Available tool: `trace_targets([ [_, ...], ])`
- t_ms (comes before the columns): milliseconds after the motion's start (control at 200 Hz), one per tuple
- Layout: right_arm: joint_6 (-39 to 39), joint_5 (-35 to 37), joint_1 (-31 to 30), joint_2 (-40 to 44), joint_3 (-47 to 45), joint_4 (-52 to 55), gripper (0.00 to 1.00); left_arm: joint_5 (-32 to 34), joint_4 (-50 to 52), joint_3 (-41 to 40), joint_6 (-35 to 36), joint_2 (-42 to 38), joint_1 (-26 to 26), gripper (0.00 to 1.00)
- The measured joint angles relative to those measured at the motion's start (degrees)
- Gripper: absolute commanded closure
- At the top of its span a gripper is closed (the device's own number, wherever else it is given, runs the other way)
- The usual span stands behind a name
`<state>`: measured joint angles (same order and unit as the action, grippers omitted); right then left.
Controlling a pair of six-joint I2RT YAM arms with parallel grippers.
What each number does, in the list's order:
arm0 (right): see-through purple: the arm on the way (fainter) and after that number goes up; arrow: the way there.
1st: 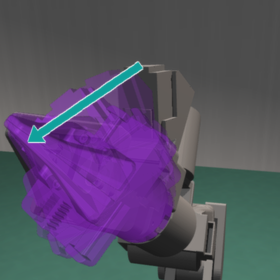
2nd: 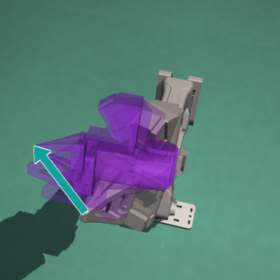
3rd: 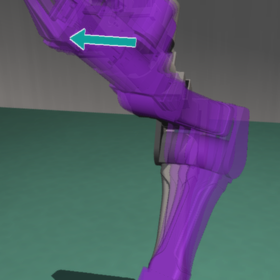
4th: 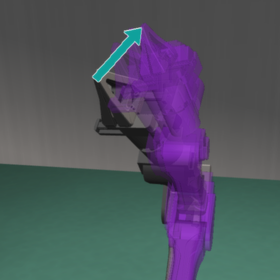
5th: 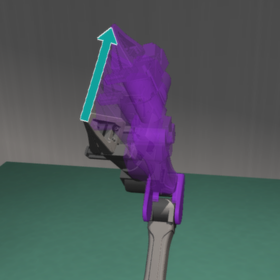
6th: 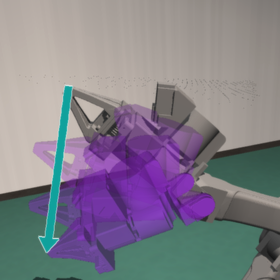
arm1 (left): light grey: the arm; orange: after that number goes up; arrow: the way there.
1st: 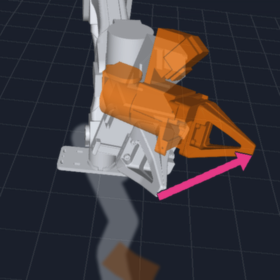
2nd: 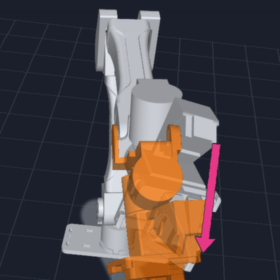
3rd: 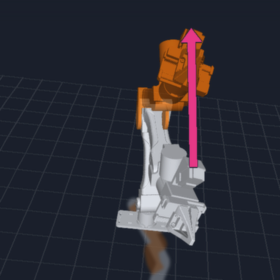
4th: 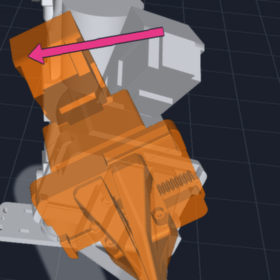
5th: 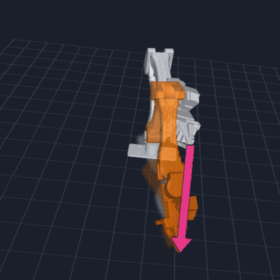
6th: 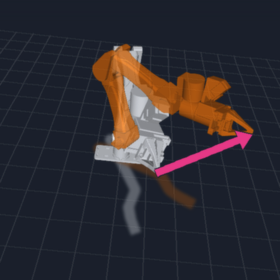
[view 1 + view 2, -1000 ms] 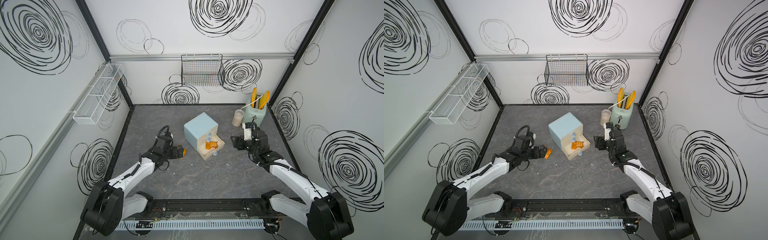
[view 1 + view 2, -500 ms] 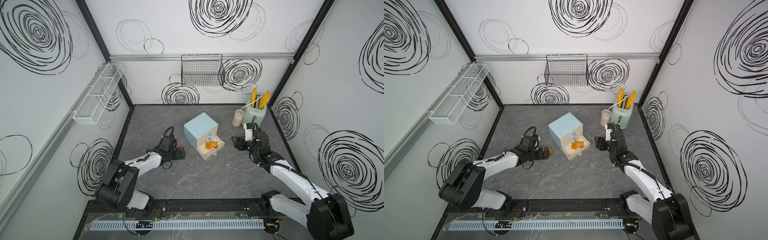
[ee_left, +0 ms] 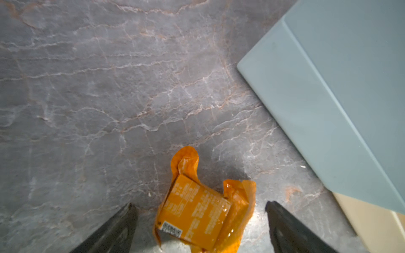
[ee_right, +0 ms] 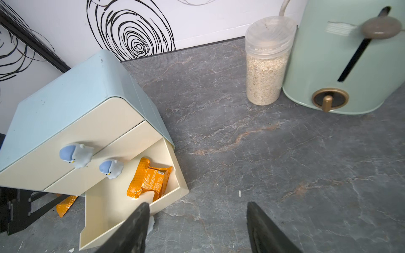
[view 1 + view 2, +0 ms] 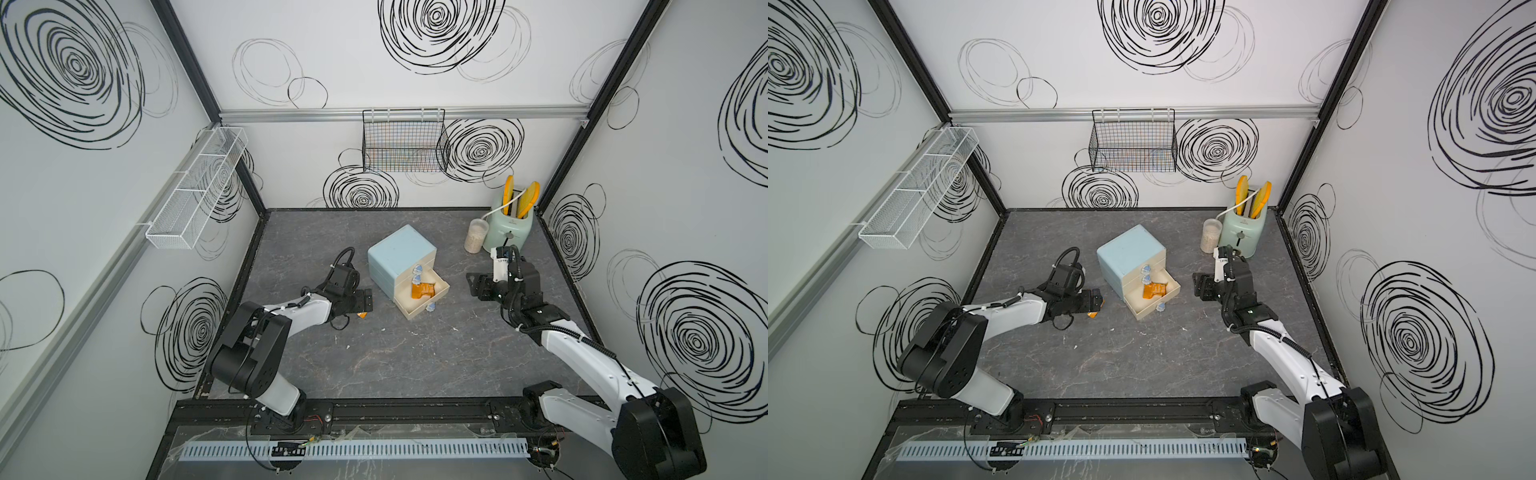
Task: Place the cookies into the drawer by color
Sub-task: Pick up the cookie at the center of the board.
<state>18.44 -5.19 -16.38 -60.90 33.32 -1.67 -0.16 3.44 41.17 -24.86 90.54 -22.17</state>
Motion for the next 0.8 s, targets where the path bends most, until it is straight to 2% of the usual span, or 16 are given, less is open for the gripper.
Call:
trace_targets([
  [350, 0.0, -0.3, 1.3, 0.0, -0.9, 0.0, 0.28, 9.2, 6.0, 4.3, 2.7, 2.7, -5.0, 0.05],
  [675, 0.2, -1.0, 3.6, 0.2, -2.2, 0.0, 0.28, 10.3, 7.1, 6.6, 4.7, 5.9, -5.9, 0.12],
  [800, 0.2, -1.3, 4.3, 0.7, -2.7, 0.0, 0.28, 10.3, 7.0, 7.0, 4.9, 6.3, -5.9, 0.2],
])
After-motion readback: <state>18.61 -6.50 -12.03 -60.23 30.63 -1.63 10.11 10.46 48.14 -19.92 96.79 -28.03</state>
